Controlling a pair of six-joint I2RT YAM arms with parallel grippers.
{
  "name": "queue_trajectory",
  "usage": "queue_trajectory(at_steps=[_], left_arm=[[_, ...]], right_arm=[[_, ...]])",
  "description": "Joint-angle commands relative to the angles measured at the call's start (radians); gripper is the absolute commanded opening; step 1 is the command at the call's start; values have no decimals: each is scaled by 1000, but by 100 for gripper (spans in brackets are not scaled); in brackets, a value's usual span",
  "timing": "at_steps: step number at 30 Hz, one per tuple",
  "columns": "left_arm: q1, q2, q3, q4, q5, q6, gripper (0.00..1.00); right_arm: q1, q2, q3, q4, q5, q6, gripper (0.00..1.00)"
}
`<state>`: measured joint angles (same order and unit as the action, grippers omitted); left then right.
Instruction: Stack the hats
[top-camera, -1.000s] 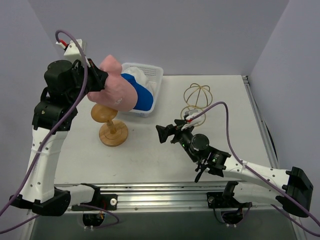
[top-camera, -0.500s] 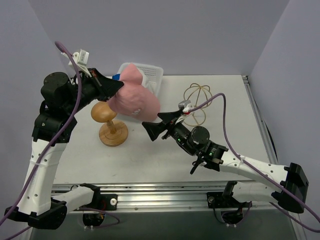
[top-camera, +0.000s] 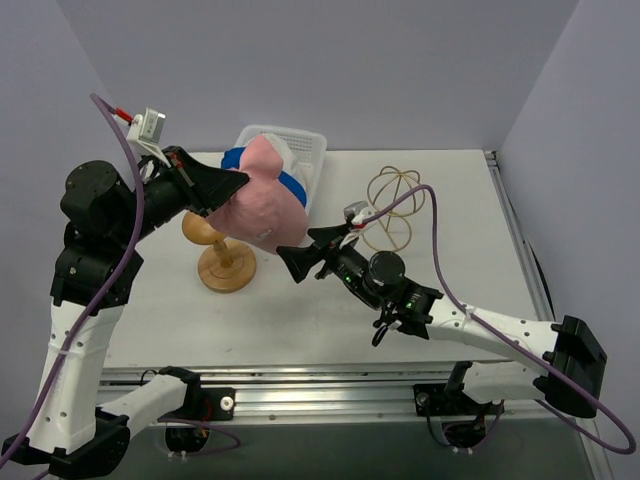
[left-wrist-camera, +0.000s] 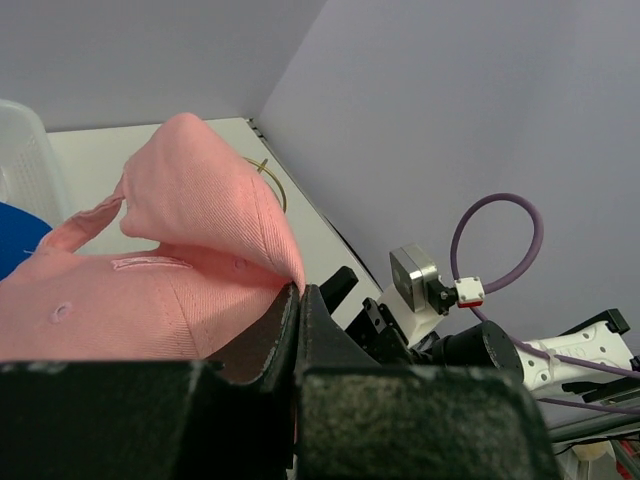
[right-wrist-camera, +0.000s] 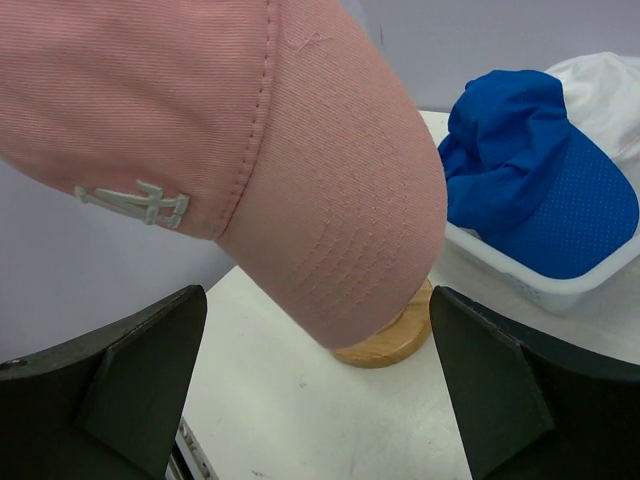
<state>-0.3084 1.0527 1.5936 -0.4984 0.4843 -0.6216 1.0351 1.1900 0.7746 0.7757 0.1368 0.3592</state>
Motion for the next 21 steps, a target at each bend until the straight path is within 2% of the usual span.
queue_trajectory(at_steps=[1, 8, 12, 15, 16, 21], left_arm=[[-1, -14, 20, 77, 22, -13, 2], [-1, -14, 20, 57, 2, -3, 2], [-1, -17, 0, 61, -29, 8, 2], [0, -14, -9, 44, -74, 34, 2], [0, -10, -7, 35, -85, 42, 2], [0, -5, -12, -28, -168, 86, 2]], right_arm=[[3, 0, 34, 100, -3, -9, 90], [2, 3, 2, 169, -17, 4, 90], [3, 13, -3, 195, -31, 9, 86], [2, 5, -38, 255, -32, 18, 76], [3, 3, -47, 296, -31, 24, 68], [2, 26, -64, 349, -3, 30, 43]])
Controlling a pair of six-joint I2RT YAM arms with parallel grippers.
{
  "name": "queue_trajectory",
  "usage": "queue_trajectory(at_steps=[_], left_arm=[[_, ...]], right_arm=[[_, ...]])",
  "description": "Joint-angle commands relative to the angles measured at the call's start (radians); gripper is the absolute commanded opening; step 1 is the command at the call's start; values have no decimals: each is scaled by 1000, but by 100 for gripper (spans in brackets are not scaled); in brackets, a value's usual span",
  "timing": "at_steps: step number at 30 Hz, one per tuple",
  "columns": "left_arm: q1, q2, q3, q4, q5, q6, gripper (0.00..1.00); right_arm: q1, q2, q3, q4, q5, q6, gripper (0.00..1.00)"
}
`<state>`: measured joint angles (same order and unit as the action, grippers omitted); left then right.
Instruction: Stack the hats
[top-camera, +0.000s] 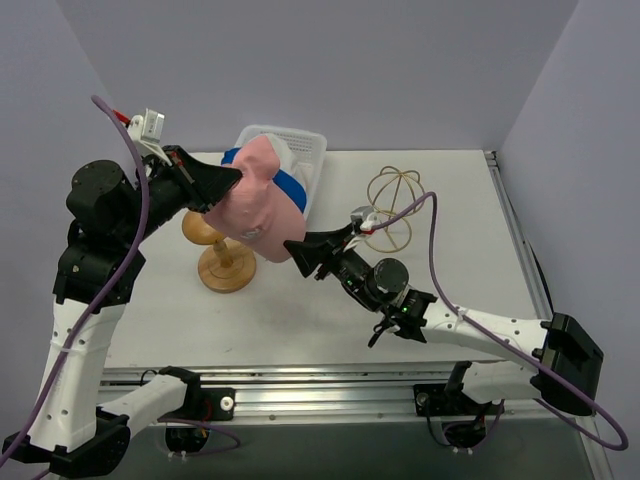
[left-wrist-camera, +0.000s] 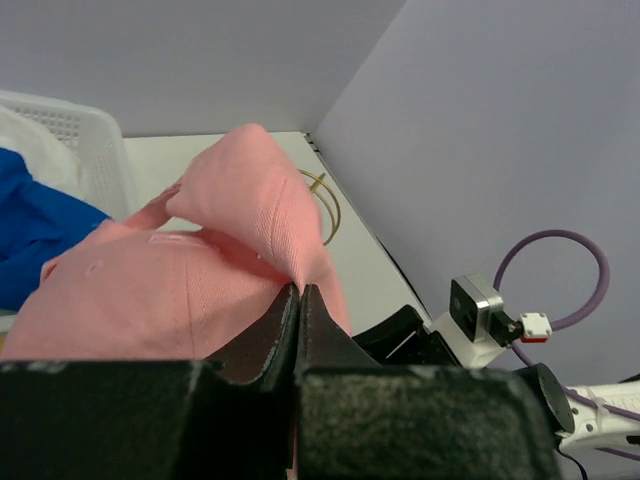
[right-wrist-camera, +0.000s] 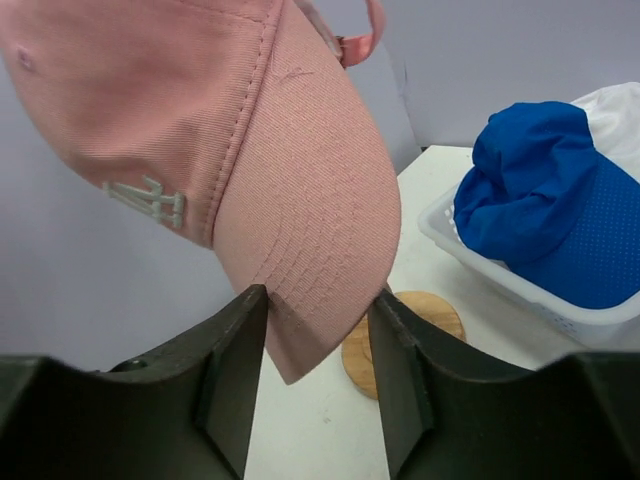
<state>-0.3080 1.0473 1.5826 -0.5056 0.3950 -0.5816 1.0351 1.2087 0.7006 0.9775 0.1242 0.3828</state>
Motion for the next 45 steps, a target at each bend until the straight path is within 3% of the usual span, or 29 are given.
queue_trajectory(at_steps=[1, 6, 8, 18, 30, 37, 45], left_arm=[[1, 2, 4, -69, -152, 54, 2], [9, -4, -5, -189, -415, 153, 2], [12, -10, -19, -217, -499, 172, 2], [15, -26, 53, -324, -593, 229, 2], [15, -78, 71, -458, -895, 341, 2], [15, -20, 7, -429, -930, 338, 2], [15, 112, -52, -318, -822, 298, 2]], right_arm=[[2, 29, 19, 148, 23, 5, 38], [-6, 132, 66, 171, 31, 4, 20], [-16, 199, 120, 158, 16, 8, 0], [-70, 380, 269, 216, -221, 134, 0], [-70, 549, 410, 283, -494, 301, 0], [-127, 666, 396, 439, -549, 485, 0], [-201, 716, 341, 538, -586, 582, 0]])
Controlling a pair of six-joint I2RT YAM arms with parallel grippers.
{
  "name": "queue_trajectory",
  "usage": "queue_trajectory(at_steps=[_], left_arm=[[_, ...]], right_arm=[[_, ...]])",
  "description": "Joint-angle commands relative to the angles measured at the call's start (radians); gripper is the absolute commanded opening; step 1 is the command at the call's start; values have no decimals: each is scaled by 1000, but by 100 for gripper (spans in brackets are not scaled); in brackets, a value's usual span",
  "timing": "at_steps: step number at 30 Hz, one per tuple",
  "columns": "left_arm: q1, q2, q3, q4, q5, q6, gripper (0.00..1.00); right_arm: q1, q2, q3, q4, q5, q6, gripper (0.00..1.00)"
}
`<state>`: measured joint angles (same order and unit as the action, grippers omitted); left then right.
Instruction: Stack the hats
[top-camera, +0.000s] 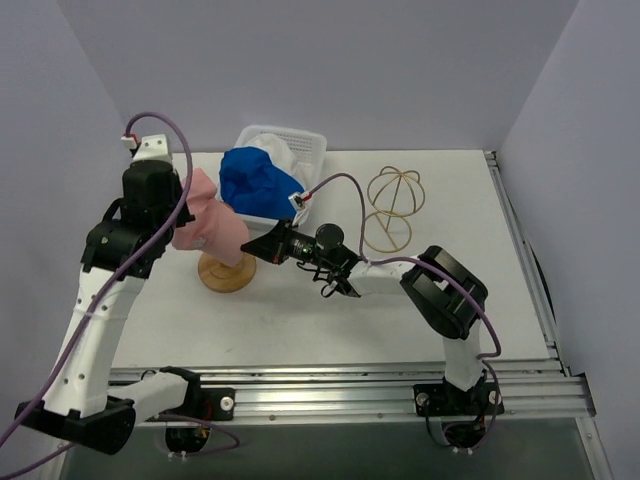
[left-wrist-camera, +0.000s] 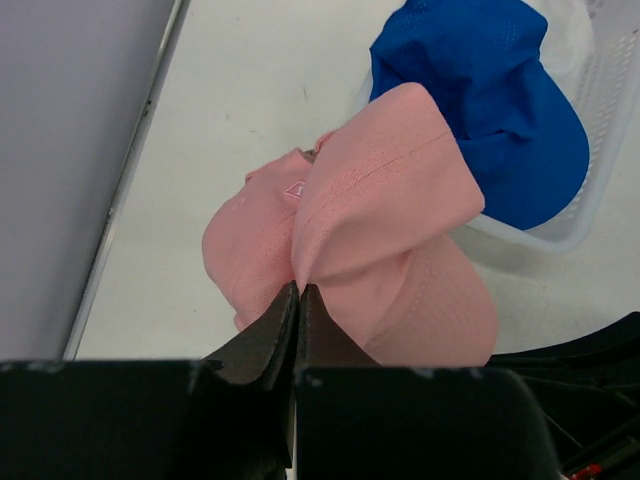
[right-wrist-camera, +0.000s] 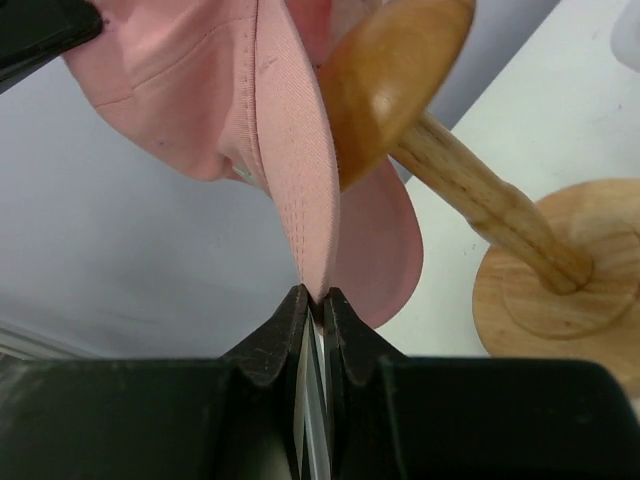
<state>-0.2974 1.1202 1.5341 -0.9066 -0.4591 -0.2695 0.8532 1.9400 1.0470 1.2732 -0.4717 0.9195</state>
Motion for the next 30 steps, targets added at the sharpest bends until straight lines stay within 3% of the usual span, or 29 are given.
queue_trajectory(at_steps=[1, 9, 17, 19, 21, 24, 30], left_arm=[[6, 55, -2, 100, 55, -14, 2], [18, 271, 115, 91, 48, 0, 2], [21, 345, 152, 117, 100, 24, 3], [21, 348, 152, 133, 99, 24, 6], [21, 352, 158, 144, 103, 27, 10], [21, 355, 164, 182, 115, 33, 16], [21, 371, 144, 271, 250, 62, 18]], right_arm=[[-25, -24, -19, 242, 13, 42, 0], [-69, -12, -53, 252, 16, 70, 0], [-100, 11, -77, 336, -5, 134, 0], [-112, 16, -85, 367, -11, 156, 4], [-115, 11, -88, 374, -18, 157, 16], [-118, -10, -97, 339, -5, 140, 24], [-120, -53, -102, 241, 35, 87, 27]])
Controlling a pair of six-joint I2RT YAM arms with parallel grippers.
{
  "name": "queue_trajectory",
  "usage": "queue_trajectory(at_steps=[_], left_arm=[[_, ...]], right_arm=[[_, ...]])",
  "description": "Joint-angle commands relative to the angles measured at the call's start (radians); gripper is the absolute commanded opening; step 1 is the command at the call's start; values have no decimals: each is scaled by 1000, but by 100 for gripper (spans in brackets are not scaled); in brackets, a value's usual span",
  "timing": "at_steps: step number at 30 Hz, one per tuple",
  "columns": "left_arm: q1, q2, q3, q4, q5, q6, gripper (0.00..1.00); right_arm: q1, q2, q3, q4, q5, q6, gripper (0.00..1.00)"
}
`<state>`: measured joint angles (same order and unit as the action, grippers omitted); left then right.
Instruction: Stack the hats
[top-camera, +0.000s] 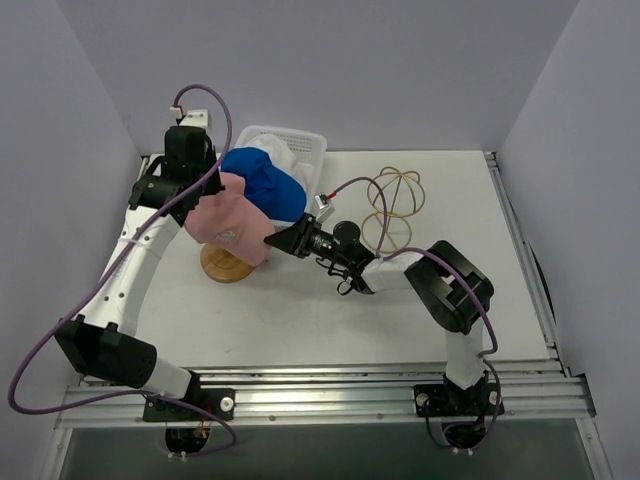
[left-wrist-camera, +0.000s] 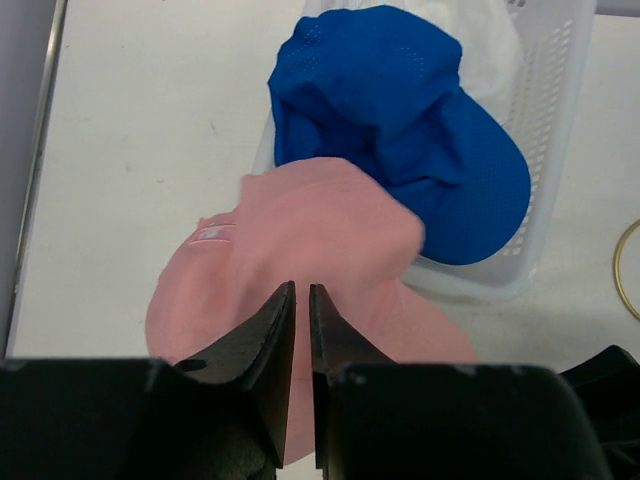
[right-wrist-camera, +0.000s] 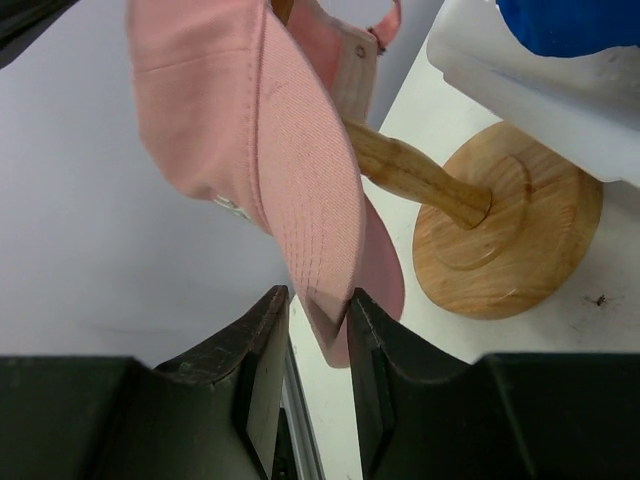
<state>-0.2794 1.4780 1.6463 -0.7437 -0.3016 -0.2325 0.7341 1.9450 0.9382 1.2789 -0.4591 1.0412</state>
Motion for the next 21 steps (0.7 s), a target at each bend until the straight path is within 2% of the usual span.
queue_trajectory(at_steps=[1, 9, 11, 15, 21], left_arm=[[3, 21, 36, 110, 93, 25, 20], [5, 113, 83, 89, 67, 35, 22], [6, 120, 84, 89, 70, 32, 25], [8, 128, 98, 64, 53, 32, 32], [11, 122, 89, 76, 68, 51, 37]], right_arm=[[1, -60, 8, 228, 23, -40, 27], [1, -89, 28, 189, 48, -52, 31], [-1, -101, 40, 133, 66, -62, 28], [-10, -130, 63, 36, 126, -76, 16], [-28, -115, 73, -33, 162, -34, 9]])
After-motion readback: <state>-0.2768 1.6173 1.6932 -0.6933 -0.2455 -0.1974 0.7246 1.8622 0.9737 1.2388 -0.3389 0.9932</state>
